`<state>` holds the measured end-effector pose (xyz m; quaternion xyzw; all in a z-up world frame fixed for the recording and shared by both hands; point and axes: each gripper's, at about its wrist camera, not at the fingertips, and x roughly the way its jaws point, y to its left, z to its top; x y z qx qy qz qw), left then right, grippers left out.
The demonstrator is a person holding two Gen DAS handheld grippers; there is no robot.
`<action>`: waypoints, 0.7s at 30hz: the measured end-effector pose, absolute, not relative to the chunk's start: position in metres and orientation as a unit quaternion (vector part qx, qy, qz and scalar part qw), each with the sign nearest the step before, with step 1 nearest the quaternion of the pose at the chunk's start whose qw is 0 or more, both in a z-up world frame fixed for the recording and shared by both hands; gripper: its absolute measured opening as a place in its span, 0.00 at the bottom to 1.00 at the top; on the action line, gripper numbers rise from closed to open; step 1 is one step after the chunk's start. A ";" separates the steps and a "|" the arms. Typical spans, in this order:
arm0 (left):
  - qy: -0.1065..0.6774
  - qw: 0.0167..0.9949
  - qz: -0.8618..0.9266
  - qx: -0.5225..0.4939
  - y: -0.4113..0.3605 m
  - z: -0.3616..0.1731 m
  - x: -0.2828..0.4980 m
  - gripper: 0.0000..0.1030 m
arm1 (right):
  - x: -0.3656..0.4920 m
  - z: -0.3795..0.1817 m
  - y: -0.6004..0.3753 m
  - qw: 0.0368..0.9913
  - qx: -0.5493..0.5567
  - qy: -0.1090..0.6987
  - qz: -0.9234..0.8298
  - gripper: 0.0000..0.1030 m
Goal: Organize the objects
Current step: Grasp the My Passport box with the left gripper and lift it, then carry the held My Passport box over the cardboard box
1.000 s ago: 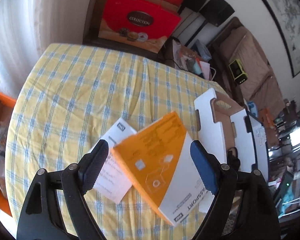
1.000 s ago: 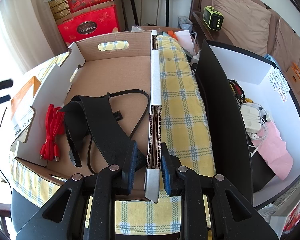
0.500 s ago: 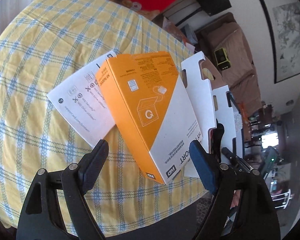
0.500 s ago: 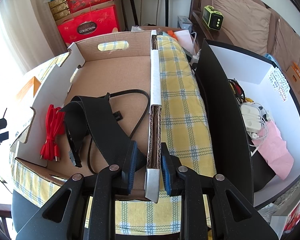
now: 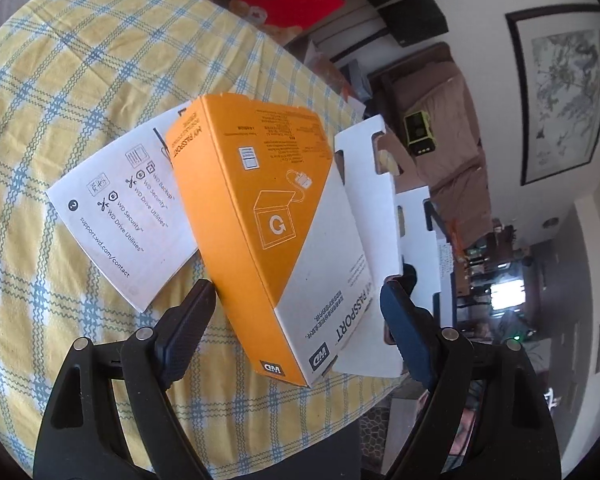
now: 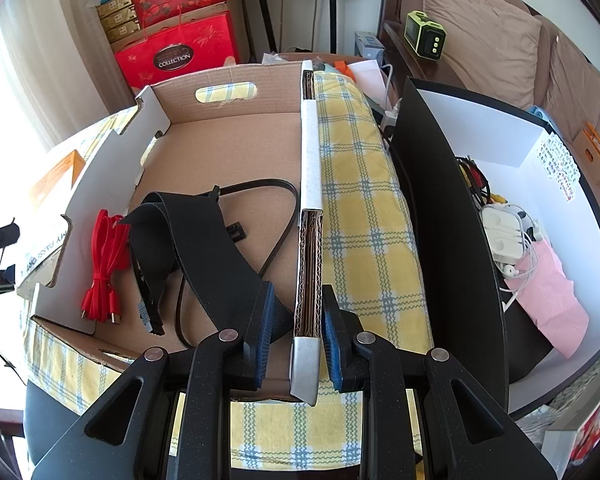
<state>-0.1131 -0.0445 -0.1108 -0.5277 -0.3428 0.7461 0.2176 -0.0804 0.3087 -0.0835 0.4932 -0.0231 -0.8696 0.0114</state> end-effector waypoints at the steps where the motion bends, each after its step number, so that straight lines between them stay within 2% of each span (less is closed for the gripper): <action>1: -0.347 0.222 0.748 -0.520 -0.047 -0.105 -0.113 0.79 | -0.080 -0.084 0.309 0.011 0.493 -0.023 -0.869 0.23; 9: -0.324 0.256 0.762 -0.499 -0.033 -0.057 -0.130 0.79 | -0.080 -0.084 0.310 0.011 0.493 -0.025 -0.870 0.23; 12: -0.279 0.237 0.769 -0.523 -0.009 -0.055 -0.140 0.75 | -0.080 -0.084 0.312 0.012 0.493 -0.028 -0.870 0.23; 15: -0.220 0.194 0.785 -0.546 0.008 -0.061 -0.145 0.61 | -0.079 -0.083 0.312 0.012 0.493 -0.025 -0.869 0.23; 17: -0.202 0.175 0.790 -0.551 0.013 -0.064 -0.145 0.41 | -0.079 -0.083 0.311 0.013 0.493 -0.025 -0.869 0.23; 21: -0.199 0.176 0.797 -0.543 0.015 -0.063 -0.143 0.39 | -0.079 -0.084 0.312 0.014 0.493 -0.026 -0.870 0.24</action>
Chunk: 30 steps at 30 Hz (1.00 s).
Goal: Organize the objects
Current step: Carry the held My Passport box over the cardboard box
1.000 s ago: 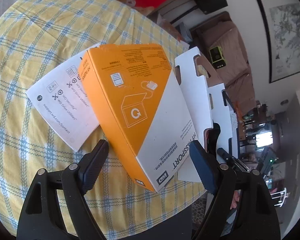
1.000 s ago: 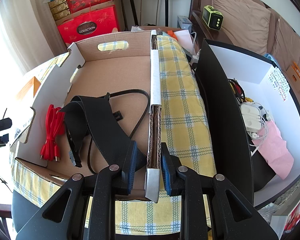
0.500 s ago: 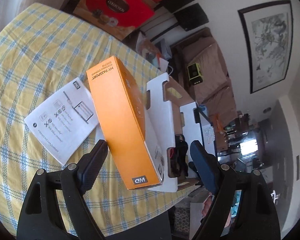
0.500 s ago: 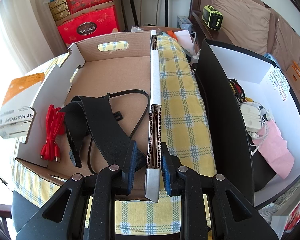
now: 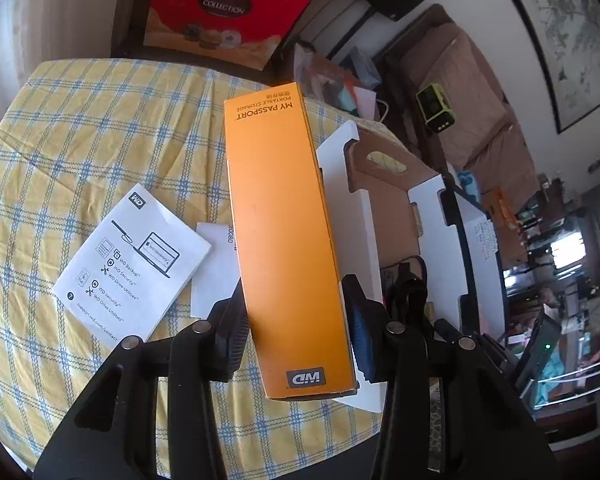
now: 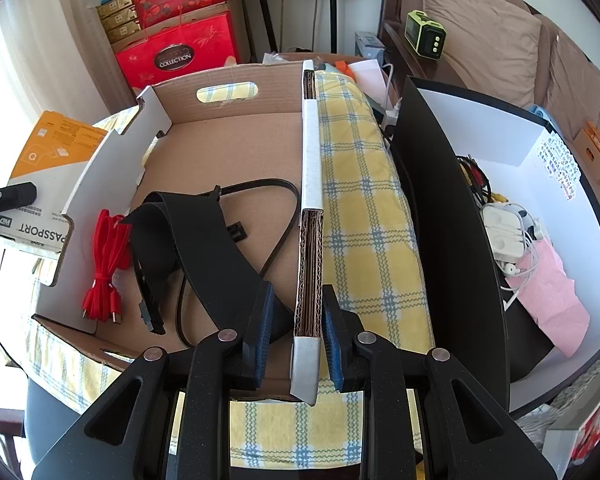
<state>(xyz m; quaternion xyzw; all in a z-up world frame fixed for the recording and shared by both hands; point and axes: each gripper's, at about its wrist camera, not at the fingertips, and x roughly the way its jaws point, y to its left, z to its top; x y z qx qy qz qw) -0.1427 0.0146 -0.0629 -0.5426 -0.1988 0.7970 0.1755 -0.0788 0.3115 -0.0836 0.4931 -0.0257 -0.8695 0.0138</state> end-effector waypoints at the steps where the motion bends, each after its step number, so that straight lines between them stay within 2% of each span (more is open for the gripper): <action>1: -0.198 0.173 0.801 -0.539 0.014 -0.061 -0.141 0.38 | -0.079 -0.084 0.312 0.014 0.493 -0.026 -0.869 0.24; 2: -0.198 0.171 0.804 -0.534 0.013 -0.058 -0.140 0.35 | -0.079 -0.084 0.311 0.014 0.493 -0.026 -0.869 0.24; 18: -0.215 0.213 0.828 -0.473 0.021 0.005 -0.137 0.35 | -0.080 -0.085 0.311 0.013 0.495 -0.023 -0.869 0.24; 22: -0.206 0.222 0.825 -0.477 0.038 0.005 -0.141 0.35 | -0.080 -0.083 0.312 0.012 0.495 -0.018 -0.869 0.24; 24: -0.204 0.229 0.820 -0.482 0.047 0.002 -0.143 0.35 | -0.078 -0.080 0.312 0.007 0.490 -0.009 -0.872 0.29; 30: -0.180 0.236 0.817 -0.494 0.077 -0.004 -0.157 0.35 | -0.075 -0.073 0.316 0.007 0.487 -0.012 -0.874 0.29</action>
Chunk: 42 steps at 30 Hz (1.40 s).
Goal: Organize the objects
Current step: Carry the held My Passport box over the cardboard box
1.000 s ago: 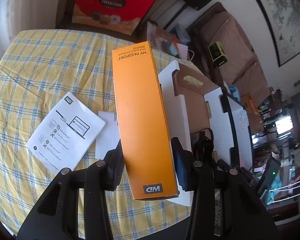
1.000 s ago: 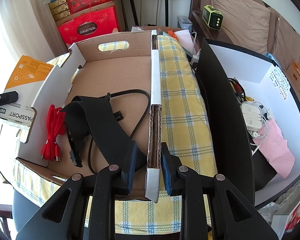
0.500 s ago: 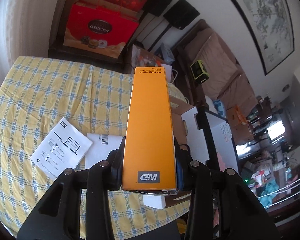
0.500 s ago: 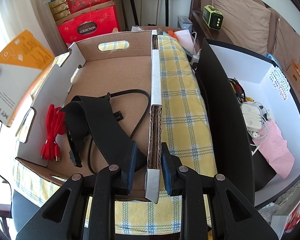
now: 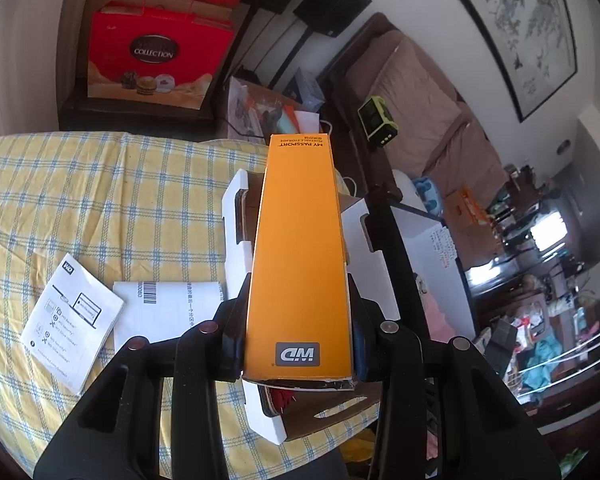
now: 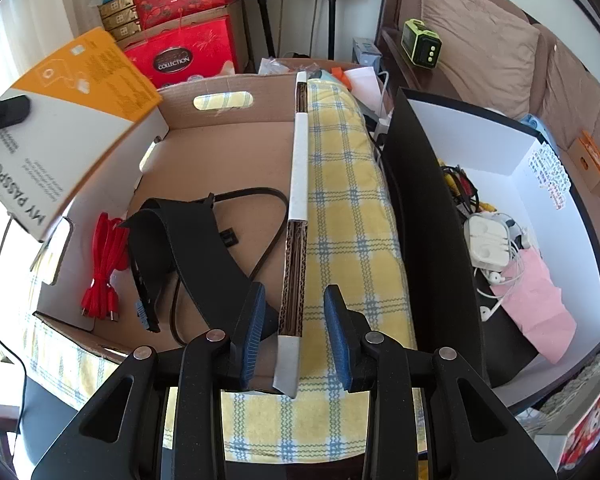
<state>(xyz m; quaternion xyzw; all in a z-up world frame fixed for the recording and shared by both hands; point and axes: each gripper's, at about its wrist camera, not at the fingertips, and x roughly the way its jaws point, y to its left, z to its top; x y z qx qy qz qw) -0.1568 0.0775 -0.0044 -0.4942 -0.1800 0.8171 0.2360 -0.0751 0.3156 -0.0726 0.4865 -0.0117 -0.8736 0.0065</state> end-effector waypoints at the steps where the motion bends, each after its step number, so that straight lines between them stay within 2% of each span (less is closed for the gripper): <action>1: -0.174 0.238 0.817 -0.496 0.083 -0.005 -0.160 0.35 | -0.075 -0.072 0.316 0.007 0.487 -0.013 -0.873 0.29; 8: -0.117 0.249 0.818 -0.506 0.119 -0.004 -0.173 0.35 | -0.074 -0.063 0.324 0.001 0.483 -0.022 -0.875 0.29; 21: -0.073 0.217 0.821 -0.524 0.146 -0.021 -0.189 0.35 | -0.088 -0.021 0.315 0.035 0.442 -0.020 -0.896 0.30; 33: 0.057 0.251 0.834 -0.488 0.186 -0.013 -0.187 0.35 | -0.094 -0.025 0.311 0.035 0.452 -0.024 -0.891 0.30; 42: 0.210 0.276 0.836 -0.424 0.223 -0.013 -0.157 0.35 | -0.085 -0.055 0.325 0.014 0.482 -0.034 -0.875 0.30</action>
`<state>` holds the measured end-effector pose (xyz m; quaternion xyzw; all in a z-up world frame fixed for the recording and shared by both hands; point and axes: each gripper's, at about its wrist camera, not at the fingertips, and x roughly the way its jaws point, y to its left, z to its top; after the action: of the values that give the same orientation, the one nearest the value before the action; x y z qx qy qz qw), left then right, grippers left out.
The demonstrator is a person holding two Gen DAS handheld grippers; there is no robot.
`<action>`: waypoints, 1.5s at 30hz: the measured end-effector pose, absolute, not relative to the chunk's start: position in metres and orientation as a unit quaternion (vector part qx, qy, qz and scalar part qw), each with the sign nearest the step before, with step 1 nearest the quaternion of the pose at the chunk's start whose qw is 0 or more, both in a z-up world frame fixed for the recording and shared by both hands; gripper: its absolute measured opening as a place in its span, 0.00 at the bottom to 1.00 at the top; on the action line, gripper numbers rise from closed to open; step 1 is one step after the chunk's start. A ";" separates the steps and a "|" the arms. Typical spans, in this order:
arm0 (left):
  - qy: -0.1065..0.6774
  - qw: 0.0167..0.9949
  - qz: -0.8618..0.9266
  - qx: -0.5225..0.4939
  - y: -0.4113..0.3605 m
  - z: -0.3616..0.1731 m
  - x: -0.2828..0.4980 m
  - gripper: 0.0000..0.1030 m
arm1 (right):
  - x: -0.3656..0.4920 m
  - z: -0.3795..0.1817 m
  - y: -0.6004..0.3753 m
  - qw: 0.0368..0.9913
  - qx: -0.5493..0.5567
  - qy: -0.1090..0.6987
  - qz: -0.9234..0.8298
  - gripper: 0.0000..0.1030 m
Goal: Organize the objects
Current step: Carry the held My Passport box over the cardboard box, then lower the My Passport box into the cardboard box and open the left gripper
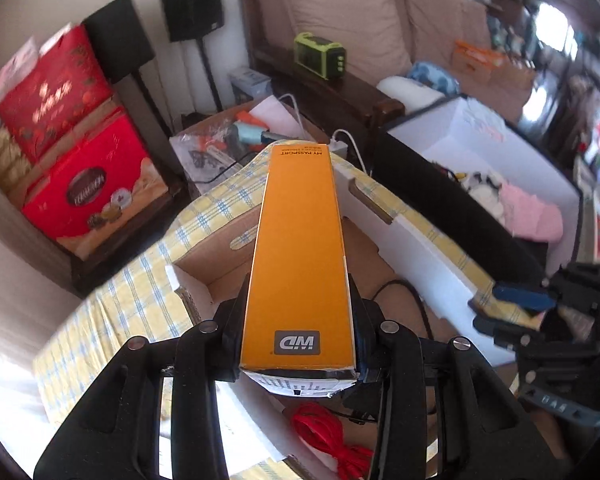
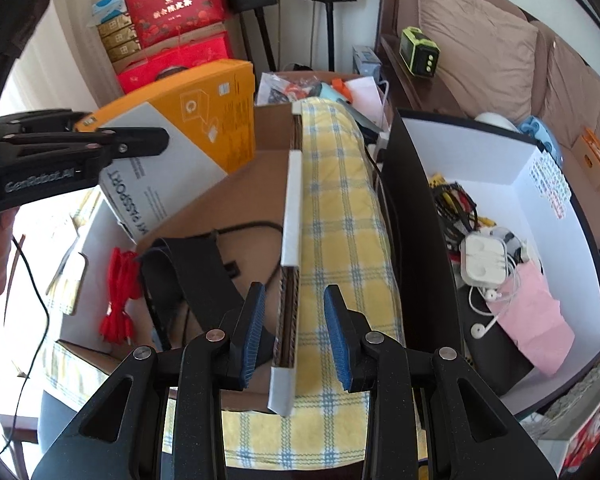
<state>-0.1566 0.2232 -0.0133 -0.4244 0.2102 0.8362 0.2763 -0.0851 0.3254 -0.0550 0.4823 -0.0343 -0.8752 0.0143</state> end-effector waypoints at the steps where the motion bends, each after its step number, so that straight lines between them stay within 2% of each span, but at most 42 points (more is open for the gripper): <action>1: 0.233 0.280 0.834 -0.415 0.227 -0.015 -0.151 0.35 | -0.084 -0.058 0.326 0.014 0.485 -0.034 -0.874 0.30; 4: 0.260 0.289 0.826 -0.407 0.236 -0.019 -0.140 0.36 | -0.083 -0.064 0.328 0.014 0.489 -0.037 -0.871 0.29; 8: 0.232 0.305 0.825 -0.416 0.234 -0.020 -0.138 0.40 | -0.081 -0.068 0.329 0.020 0.489 -0.044 -0.871 0.21; 9: 0.224 0.307 0.825 -0.418 0.231 -0.020 -0.138 0.42 | -0.081 -0.068 0.328 0.021 0.489 -0.043 -0.871 0.20; 11: 0.206 0.307 0.827 -0.423 0.223 -0.020 -0.139 0.54 | -0.081 -0.069 0.326 0.023 0.492 -0.039 -0.869 0.19; 14: 0.169 0.318 0.826 -0.433 0.210 -0.019 -0.140 0.57 | -0.080 -0.072 0.324 0.023 0.494 -0.039 -0.868 0.17; 17: 0.142 0.322 0.831 -0.431 0.201 -0.018 -0.138 0.55 | -0.080 -0.074 0.323 0.026 0.494 -0.049 -0.868 0.13; 18: 0.143 0.316 0.836 -0.426 0.200 -0.018 -0.137 0.52 | -0.080 -0.074 0.323 0.024 0.496 -0.049 -0.867 0.13; 19: 0.150 0.310 0.840 -0.419 0.201 -0.018 -0.135 0.41 | -0.080 -0.075 0.322 0.024 0.498 -0.049 -0.866 0.13; 20: 0.160 0.305 0.842 -0.414 0.203 -0.018 -0.133 0.37 | -0.081 -0.075 0.322 0.023 0.498 -0.051 -0.865 0.13; 27: 0.235 0.312 0.851 -0.351 0.221 -0.004 -0.114 0.35 | -0.080 -0.072 0.322 0.024 0.496 -0.046 -0.867 0.13; 32: 0.332 0.316 0.838 -0.296 0.240 0.000 -0.098 0.35 | -0.079 -0.073 0.322 0.023 0.497 -0.047 -0.866 0.13; 36: 0.366 0.327 0.819 -0.299 0.247 -0.010 -0.099 0.35 | -0.079 -0.073 0.322 0.023 0.497 -0.050 -0.866 0.13; 43: 0.379 0.325 0.808 -0.313 0.246 -0.028 -0.097 0.38 | -0.078 -0.074 0.321 0.024 0.499 -0.049 -0.865 0.13; 45: 0.376 0.322 0.807 -0.323 0.242 -0.034 -0.098 0.46 | -0.078 -0.074 0.321 0.024 0.499 -0.049 -0.865 0.13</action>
<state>-0.0977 0.2420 -0.0340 -0.3228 0.3759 0.8068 0.3219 -0.0780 0.3209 -0.0744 0.4989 -0.0491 -0.8650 0.0237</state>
